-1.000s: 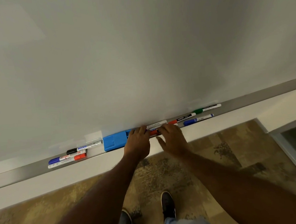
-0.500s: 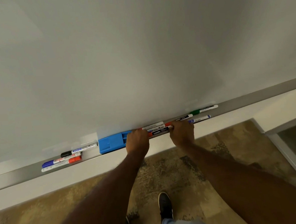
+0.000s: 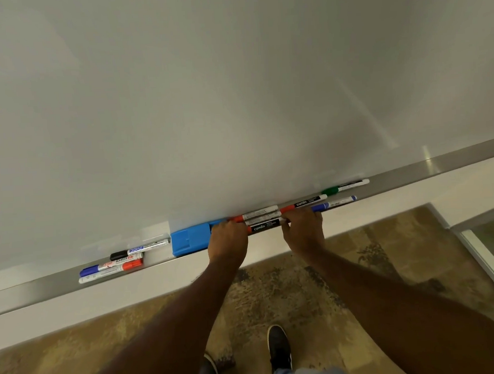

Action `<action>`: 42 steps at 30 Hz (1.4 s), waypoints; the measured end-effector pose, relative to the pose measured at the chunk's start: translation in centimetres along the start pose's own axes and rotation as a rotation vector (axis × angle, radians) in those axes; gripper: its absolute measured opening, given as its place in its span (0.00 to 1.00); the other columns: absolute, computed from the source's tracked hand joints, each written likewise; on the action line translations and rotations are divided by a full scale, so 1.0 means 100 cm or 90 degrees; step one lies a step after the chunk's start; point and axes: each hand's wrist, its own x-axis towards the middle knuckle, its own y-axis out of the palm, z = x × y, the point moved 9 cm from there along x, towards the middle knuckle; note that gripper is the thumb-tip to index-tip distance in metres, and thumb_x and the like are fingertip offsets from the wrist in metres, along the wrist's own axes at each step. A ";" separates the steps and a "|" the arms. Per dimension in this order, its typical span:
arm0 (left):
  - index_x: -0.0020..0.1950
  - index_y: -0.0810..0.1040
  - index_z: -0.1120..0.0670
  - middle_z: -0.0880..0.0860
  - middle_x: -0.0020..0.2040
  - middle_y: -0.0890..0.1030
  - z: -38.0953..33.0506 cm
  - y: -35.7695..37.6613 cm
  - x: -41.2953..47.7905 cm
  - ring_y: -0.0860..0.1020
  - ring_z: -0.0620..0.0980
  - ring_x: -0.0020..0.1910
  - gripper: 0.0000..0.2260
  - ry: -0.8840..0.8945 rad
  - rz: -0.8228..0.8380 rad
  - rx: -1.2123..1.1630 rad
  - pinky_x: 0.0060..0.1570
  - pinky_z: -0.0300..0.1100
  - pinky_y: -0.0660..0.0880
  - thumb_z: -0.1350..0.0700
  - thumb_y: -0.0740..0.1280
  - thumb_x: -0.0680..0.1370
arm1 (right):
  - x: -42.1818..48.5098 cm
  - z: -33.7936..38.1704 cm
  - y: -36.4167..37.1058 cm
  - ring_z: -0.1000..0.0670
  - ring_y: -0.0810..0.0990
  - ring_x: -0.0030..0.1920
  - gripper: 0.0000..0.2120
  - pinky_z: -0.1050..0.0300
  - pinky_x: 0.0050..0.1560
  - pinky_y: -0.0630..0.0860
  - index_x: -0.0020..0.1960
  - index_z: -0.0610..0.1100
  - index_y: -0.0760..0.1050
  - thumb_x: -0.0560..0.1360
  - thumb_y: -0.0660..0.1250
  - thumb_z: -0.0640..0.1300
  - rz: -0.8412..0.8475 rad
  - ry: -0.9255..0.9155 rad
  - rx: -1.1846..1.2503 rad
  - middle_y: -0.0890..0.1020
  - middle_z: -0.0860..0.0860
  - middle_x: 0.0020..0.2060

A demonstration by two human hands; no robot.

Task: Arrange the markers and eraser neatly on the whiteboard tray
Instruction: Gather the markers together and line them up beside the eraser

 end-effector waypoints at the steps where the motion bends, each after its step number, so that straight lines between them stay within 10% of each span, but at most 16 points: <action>1: 0.52 0.81 0.56 0.55 0.46 0.83 -0.001 0.000 0.000 0.81 0.54 0.45 0.07 0.009 0.004 0.016 0.49 0.48 0.78 0.58 0.64 0.80 | 0.000 0.000 0.001 0.48 0.80 0.44 0.03 0.49 0.55 0.73 0.46 0.46 0.80 0.74 0.69 0.44 0.003 -0.008 -0.013 0.83 0.50 0.39; 13: 0.60 0.77 0.54 0.54 0.55 0.80 -0.002 0.001 0.020 0.79 0.55 0.51 0.11 0.107 -0.031 -0.009 0.52 0.49 0.77 0.56 0.67 0.77 | 0.014 0.044 0.012 0.47 0.78 0.57 0.14 0.49 0.64 0.71 0.59 0.43 0.78 0.74 0.70 0.44 0.096 -0.240 -0.028 0.83 0.48 0.55; 42: 0.51 0.80 0.54 0.53 0.43 0.81 -0.018 -0.004 0.020 0.79 0.53 0.40 0.06 0.155 -0.037 0.048 0.47 0.47 0.75 0.59 0.65 0.78 | 0.027 0.019 -0.006 0.47 0.77 0.45 0.05 0.51 0.49 0.73 0.47 0.43 0.81 0.75 0.66 0.40 0.058 -0.263 -0.091 0.81 0.48 0.42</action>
